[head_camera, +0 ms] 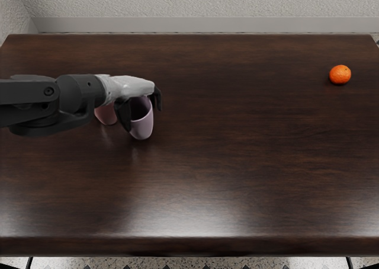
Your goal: Pick up cup and place in cup with left hand
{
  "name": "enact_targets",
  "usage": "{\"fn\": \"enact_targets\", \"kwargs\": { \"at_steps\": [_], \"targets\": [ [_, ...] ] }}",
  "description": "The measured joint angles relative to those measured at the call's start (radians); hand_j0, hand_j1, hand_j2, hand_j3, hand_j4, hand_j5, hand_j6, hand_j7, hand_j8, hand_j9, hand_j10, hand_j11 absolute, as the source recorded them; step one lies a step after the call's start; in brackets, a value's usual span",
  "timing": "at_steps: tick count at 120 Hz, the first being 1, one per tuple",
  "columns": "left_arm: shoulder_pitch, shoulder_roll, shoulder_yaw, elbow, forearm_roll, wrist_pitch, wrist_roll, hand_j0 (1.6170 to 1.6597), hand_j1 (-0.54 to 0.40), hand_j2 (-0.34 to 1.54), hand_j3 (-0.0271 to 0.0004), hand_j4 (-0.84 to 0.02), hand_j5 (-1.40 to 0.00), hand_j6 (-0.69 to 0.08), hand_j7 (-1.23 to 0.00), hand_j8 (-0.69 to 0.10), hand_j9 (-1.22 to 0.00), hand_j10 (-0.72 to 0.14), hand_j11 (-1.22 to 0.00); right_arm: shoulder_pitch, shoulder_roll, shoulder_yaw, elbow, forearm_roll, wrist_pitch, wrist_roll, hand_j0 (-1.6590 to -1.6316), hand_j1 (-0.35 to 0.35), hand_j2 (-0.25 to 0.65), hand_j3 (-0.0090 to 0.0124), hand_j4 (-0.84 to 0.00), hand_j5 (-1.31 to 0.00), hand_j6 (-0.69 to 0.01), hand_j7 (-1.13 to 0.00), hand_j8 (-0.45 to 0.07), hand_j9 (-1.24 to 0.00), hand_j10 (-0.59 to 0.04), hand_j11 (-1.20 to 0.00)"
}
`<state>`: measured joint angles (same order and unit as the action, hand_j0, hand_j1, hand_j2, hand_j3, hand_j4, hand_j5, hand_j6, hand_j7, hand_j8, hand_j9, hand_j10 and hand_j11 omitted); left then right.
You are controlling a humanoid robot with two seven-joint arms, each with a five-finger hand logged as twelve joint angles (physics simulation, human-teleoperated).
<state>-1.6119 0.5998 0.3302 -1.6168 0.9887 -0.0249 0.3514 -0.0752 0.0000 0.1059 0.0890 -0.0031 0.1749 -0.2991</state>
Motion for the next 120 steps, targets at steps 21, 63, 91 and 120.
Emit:
{"fn": "enact_targets", "kwargs": {
  "at_steps": [21,63,91,120],
  "targets": [
    [-0.047,0.000,0.001,-0.012,-0.016,-0.006,0.000,1.6551,-0.090,0.08,0.0000,-0.447,-0.63,-0.388,-0.62,-0.292,-0.62,-0.361,-0.62,0.000,0.000,0.000,0.000,0.000,0.000,0.000,-1.6581,-0.349,0.000,0.0000,0.000,0.00,0.000,0.00,0.000,0.00,0.000,0.00],
    [-0.163,0.023,0.022,-0.047,-0.060,-0.027,-0.005,1.6564,-0.115,0.16,0.0000,-0.453,-0.63,-0.403,-0.62,-0.313,-0.62,-0.381,-0.62,0.000,0.000,0.000,0.000,0.000,0.000,0.000,-1.6581,-0.349,0.000,0.0000,0.000,0.00,-0.001,0.00,0.000,0.00,0.000,0.00],
    [-0.201,0.071,0.028,-0.052,-0.068,-0.039,-0.006,1.6569,-0.123,0.21,0.0000,-0.456,-0.63,-0.412,-0.62,-0.314,-0.62,-0.389,-0.62,0.000,0.000,0.000,0.000,0.000,0.000,0.000,-1.6581,-0.349,0.000,0.0000,0.000,0.00,-0.001,0.00,0.000,0.00,0.000,0.00],
    [-0.218,0.119,0.029,-0.053,-0.069,-0.055,-0.006,1.6570,-0.125,0.21,0.0000,-0.455,-0.63,-0.407,-0.61,-0.323,-0.62,-0.389,-0.62,0.000,0.000,0.000,0.000,0.000,0.000,0.000,-1.6581,-0.349,0.000,0.0000,0.000,0.00,-0.001,0.00,0.000,0.00,0.000,0.00]
  ]
}}
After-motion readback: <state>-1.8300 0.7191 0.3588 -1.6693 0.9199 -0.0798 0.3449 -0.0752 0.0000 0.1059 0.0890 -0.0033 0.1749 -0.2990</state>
